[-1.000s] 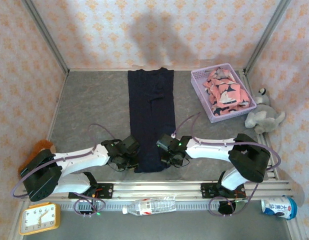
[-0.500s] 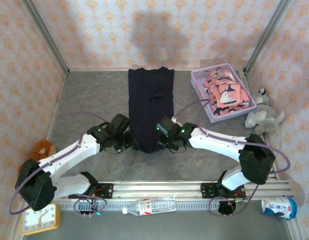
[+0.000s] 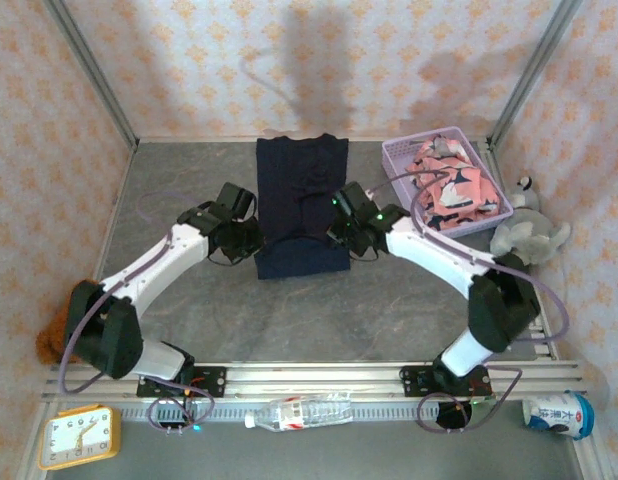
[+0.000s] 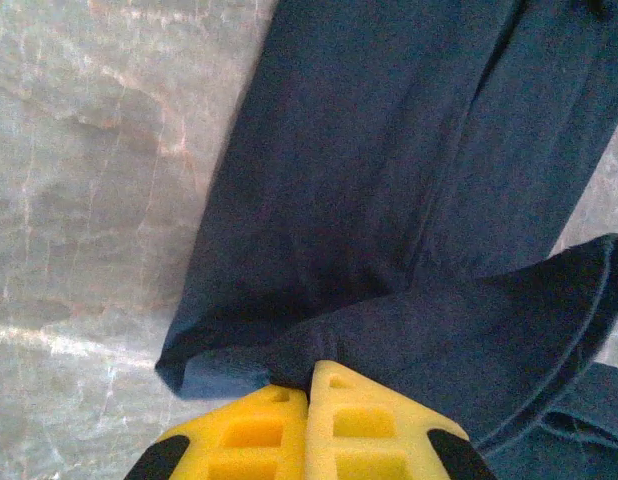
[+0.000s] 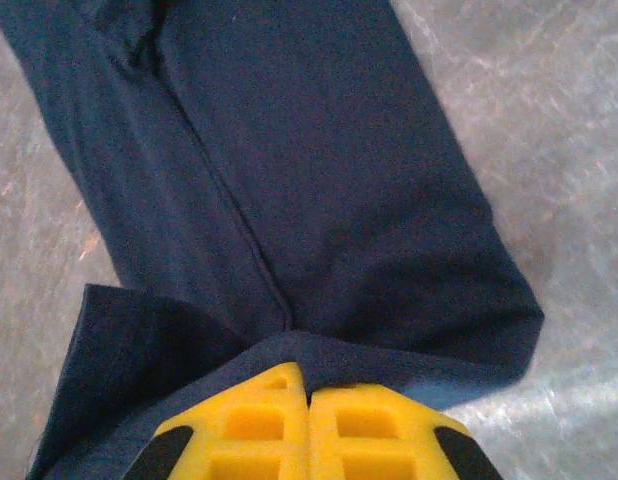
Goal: Fold and stack the mixed laundry pile
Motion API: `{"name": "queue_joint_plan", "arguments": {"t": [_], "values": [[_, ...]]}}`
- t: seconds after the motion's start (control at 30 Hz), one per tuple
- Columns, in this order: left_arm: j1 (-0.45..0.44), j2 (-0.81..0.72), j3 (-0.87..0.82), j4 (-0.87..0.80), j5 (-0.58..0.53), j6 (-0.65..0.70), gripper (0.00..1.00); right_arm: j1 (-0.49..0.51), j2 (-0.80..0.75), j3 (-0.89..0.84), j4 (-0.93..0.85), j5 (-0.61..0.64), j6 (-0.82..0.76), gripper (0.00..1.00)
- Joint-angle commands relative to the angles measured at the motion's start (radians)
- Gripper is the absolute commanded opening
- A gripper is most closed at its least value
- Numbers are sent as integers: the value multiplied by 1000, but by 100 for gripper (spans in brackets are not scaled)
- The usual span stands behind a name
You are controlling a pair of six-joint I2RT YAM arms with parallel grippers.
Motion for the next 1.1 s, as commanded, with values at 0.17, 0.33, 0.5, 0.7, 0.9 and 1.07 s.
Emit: {"name": "queue_joint_plan", "arguments": {"t": [0.17, 0.33, 0.5, 0.7, 0.9, 1.07], "values": [[59, 275, 281, -67, -41, 78, 0, -122, 277, 302, -62, -146, -102, 0], [91, 510, 487, -100, -23, 87, 0, -193, 404, 427, -77, -164, -93, 0], [123, 698, 737, -181, 11, 101, 52, -256, 495, 528, 17, -204, -70, 56], [143, 630, 761, -205, -60, 114, 82, -282, 473, 622, 53, -204, -200, 88], [117, 474, 580, -117, 11, 137, 73, -257, 416, 572, -101, -268, -346, 71], [37, 391, 432, -67, 49, 157, 41, -180, 358, 433, -179, -271, -407, 46]]}}
